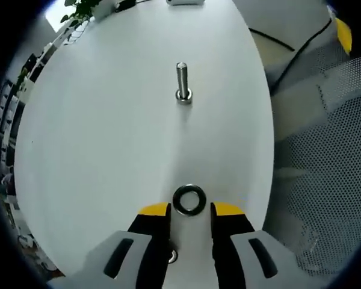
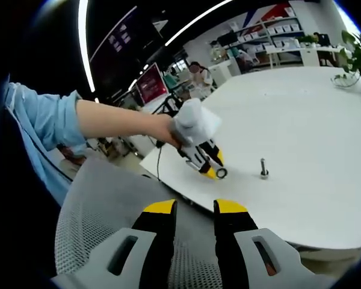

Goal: Place the washer onto the threaded stud by aligning its center hole with the stud, sliding it down to the base, and recovering from edge contact or off-axis alignment until the washer reaches the visible bottom stop.

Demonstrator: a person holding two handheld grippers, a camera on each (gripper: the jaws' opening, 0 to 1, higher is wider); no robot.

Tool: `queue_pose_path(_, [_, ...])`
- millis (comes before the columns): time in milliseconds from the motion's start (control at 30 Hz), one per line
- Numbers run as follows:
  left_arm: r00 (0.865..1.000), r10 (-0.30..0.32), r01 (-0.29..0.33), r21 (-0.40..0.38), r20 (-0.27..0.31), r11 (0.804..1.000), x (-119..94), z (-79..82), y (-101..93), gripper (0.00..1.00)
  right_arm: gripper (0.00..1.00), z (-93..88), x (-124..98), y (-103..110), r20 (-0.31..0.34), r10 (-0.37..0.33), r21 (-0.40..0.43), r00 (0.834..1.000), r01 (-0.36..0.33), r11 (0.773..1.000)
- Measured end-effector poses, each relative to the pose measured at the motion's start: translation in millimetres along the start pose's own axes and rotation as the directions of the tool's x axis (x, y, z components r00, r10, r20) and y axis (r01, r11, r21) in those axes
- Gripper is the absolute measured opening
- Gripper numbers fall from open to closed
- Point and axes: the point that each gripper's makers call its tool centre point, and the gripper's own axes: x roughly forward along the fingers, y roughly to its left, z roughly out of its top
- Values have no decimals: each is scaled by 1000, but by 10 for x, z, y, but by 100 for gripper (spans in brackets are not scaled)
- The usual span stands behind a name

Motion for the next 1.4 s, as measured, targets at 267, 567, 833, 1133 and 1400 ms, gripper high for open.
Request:
queue_pose_path(267, [1000,4,-4,45,-13,999,51,0,29,24,27,0,-1,5,2,2,0,1000,-2,1000])
queue_pose_path(567, [999,11,-9,47,-41,999,60,3,19,22,27,1,-1,10,0,5,-3,1000,-5,1000])
queue_pose_path(833, [999,27,-26,38,-21,999,44,-13,18,19,27,14,-2,11,9,6,-2,1000,-6,1000])
queue_pose_path(1133, [995,83,-85,27,57,996,25,25,63,19,27,17,-2,0,11,1,4,1000,-1,1000])
queue_pose_path(1400, [987,118,-116,-22,106,993,-168,47,219,19,27,13,-3,-11,9,-5,4,1000,5,1000])
